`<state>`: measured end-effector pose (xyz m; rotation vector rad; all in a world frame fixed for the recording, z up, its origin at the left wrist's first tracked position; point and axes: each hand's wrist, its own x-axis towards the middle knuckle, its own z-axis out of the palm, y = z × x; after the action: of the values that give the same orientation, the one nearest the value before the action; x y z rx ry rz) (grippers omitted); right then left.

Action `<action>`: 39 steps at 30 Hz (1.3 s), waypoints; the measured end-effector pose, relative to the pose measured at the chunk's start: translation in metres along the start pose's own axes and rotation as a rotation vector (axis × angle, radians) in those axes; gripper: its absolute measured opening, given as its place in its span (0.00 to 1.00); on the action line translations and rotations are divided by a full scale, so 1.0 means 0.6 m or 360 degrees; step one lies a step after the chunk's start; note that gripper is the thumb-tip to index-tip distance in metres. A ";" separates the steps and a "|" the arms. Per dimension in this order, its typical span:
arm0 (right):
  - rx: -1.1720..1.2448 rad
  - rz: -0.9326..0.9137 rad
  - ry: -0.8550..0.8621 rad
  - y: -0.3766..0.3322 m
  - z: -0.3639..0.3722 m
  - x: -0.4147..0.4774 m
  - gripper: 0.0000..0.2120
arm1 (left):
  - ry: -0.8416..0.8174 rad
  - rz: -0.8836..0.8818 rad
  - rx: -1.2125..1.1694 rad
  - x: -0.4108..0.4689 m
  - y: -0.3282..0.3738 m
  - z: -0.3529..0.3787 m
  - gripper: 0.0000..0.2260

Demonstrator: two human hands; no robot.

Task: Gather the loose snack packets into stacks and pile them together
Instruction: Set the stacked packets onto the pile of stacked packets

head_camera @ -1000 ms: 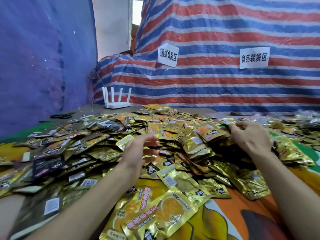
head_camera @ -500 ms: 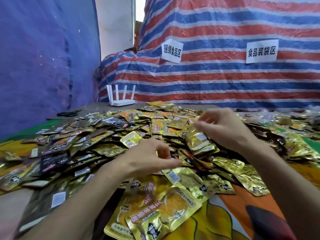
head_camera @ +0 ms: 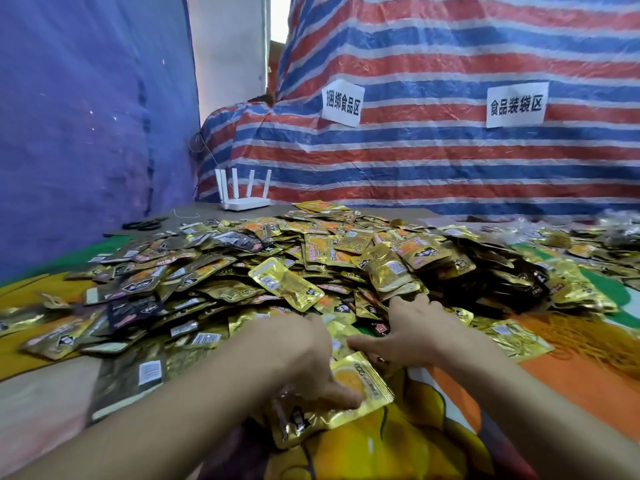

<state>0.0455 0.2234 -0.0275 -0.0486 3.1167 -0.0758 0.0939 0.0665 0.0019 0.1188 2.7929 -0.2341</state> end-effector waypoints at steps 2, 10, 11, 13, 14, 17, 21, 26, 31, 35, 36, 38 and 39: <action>0.0021 -0.0009 0.0010 -0.003 -0.001 -0.003 0.33 | -0.0036 0.0087 -0.0145 0.004 -0.006 -0.006 0.41; 0.0224 0.0040 -0.0219 -0.012 0.000 -0.006 0.50 | 0.0061 0.0047 -0.0653 0.043 -0.082 0.008 0.22; 0.0220 0.0060 -0.0211 -0.014 0.000 -0.004 0.48 | 0.0115 0.0024 -0.0777 0.046 -0.094 0.011 0.25; 0.0207 0.0045 -0.0091 -0.016 -0.002 0.002 0.30 | 0.0223 -0.0024 -0.1089 0.057 -0.116 0.020 0.25; 0.0181 0.0023 -0.0002 -0.016 -0.002 0.004 0.21 | 0.0251 -0.0050 -0.1215 0.062 -0.125 0.024 0.23; 0.0019 -0.0036 0.0274 -0.016 0.009 0.007 0.11 | 0.0291 -0.0130 -0.1593 0.068 -0.143 0.033 0.19; -0.0176 -0.0130 0.0627 -0.012 0.024 0.006 0.07 | 0.0481 -0.0127 -0.1937 0.076 -0.152 0.032 0.14; 0.0019 -0.0103 0.0779 0.011 -0.004 0.001 0.05 | 0.0636 0.0000 -0.2404 0.094 -0.150 0.031 0.10; 0.0587 -0.0081 0.0897 0.021 -0.037 0.010 0.10 | 0.0774 0.0165 -0.2797 0.114 -0.142 0.024 0.05; 0.1081 -0.0216 0.0952 0.016 -0.050 0.030 0.13 | 0.0722 0.0323 -0.3162 0.125 -0.141 0.021 0.04; 0.1205 -0.0263 0.0973 0.012 -0.053 0.036 0.13 | 0.0685 0.0375 -0.3258 0.128 -0.142 0.020 0.04; 0.1491 -0.0345 0.0978 -0.001 -0.057 0.048 0.13 | 0.0614 0.0468 -0.3424 0.135 -0.142 0.019 0.04; 0.1655 -0.0367 0.0941 -0.009 -0.058 0.054 0.13 | 0.0577 0.0495 -0.3497 0.139 -0.140 0.018 0.04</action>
<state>0.0121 0.2185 0.0066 -0.4132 3.0819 -1.9558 0.0096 -0.0134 -0.0239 0.0158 1.6439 2.7318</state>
